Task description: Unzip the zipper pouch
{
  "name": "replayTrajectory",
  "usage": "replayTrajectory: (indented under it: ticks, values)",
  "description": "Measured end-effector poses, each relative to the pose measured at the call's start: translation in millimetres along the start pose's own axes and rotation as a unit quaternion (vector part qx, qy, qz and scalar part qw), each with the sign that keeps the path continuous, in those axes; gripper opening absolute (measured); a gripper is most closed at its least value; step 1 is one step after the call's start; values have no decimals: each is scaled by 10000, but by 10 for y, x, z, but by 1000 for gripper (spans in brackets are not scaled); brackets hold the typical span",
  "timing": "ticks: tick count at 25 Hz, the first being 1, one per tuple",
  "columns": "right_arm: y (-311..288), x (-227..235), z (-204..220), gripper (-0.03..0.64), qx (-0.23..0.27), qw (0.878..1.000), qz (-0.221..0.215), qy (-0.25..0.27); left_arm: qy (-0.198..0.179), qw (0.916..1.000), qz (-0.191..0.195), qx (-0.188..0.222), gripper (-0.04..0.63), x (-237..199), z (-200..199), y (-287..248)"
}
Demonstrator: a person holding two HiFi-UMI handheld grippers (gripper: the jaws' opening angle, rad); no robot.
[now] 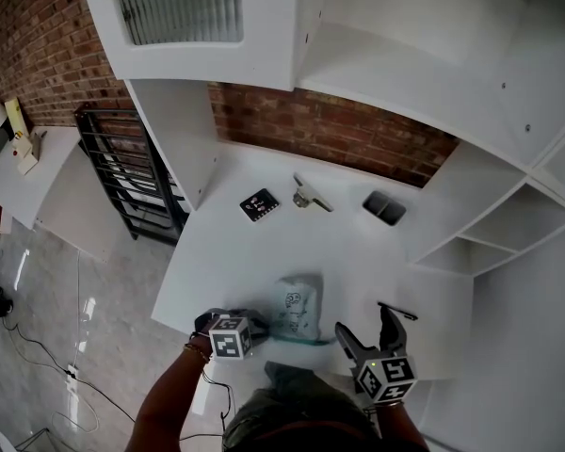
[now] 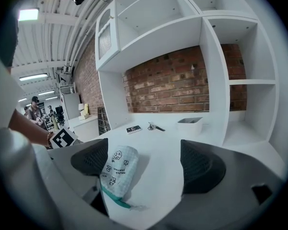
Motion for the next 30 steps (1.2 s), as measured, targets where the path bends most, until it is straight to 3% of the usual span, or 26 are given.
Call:
replayTrajectory:
  ticks: [5,11,14,17,24,30]
  values:
    - [-35,-40,-21,466,35,10000,-39,2,718,9970,103,256,64,-6,-5,28]
    - [-79,-103,2,463,7,9998,-206,-19,1425,9862,212,821,61,24,-351,230]
    - [-123,-144,-10,459,-27,9994,-335,-81,1961,9726,515,1138,61,69,-537,360]
    - [-191,-161,-5,407,-90,9984,-458,-312,2397,9574,671,1462,60,49,-676,464]
    - [-252,-350,-260,268,526,9825,-1452,-1039,2841,9294,636,2267,60,-99,-940,760]
    - [-382,-548,-440,215,542,9763,-2009,-596,3157,9064,548,2754,60,-247,-1041,1035]
Point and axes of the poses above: the fingertips, and each gripper's own axes: y backward along the fingers, x to its right, z out of its underside, the point moved 2 cm from there along y, backward along the fingers, and after that the axes turned 14 degrees about y, right-handed, at the moved point
